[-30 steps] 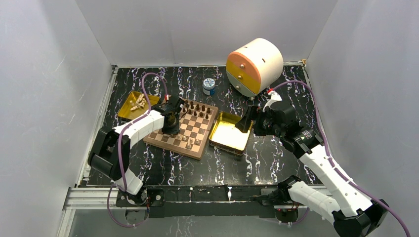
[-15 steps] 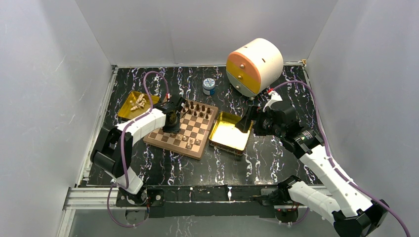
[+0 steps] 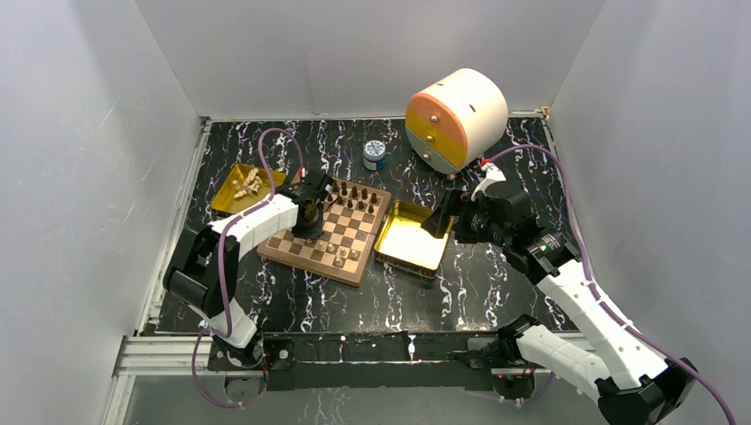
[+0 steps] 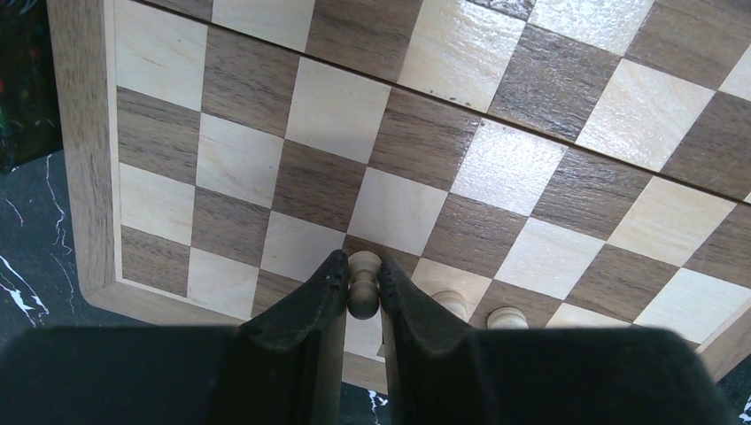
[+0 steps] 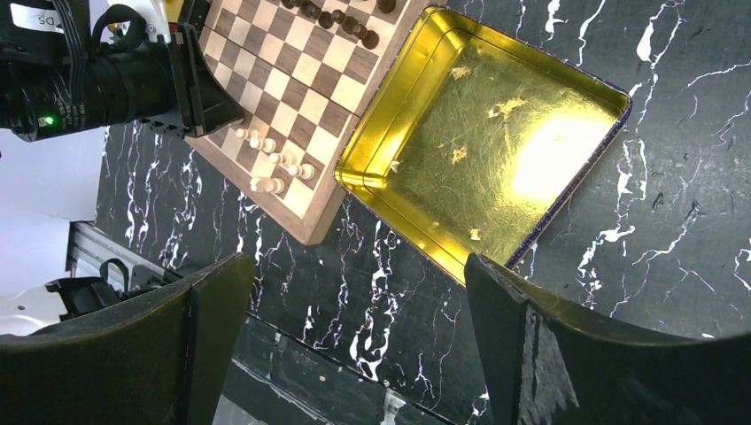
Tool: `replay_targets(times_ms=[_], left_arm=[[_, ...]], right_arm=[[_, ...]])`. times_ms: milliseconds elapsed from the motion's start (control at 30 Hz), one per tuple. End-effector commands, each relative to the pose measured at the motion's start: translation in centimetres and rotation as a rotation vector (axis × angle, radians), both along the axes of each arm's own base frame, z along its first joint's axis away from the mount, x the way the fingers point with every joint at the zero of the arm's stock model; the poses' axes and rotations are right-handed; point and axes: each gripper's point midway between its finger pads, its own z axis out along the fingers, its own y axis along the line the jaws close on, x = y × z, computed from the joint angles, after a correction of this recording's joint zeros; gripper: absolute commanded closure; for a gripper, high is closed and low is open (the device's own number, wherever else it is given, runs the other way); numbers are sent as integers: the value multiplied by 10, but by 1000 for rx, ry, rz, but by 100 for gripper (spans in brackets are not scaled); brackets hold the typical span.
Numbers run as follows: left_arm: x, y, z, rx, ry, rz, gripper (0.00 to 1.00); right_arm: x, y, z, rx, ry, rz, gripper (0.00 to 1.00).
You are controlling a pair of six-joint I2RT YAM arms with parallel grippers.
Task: Set up the chess pieces on the board
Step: Place the chess piece on the chessboard.
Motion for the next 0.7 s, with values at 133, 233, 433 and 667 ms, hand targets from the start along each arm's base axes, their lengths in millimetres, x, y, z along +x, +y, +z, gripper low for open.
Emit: replay_targets(times_ms=[133, 233, 433, 667], left_arm=[[-11, 0, 5, -17, 22, 5, 83], [-10, -1, 6, -21, 22, 6, 83], [-11, -3, 8, -34, 22, 11, 83], [-16, 0, 6, -29, 28, 16, 82]], right_arm=[[3, 3, 9, 29, -39, 6, 1], [3, 3, 9, 30, -40, 5, 1], [3, 3, 8, 29, -38, 5, 1], [3, 4, 8, 32, -36, 9, 1]])
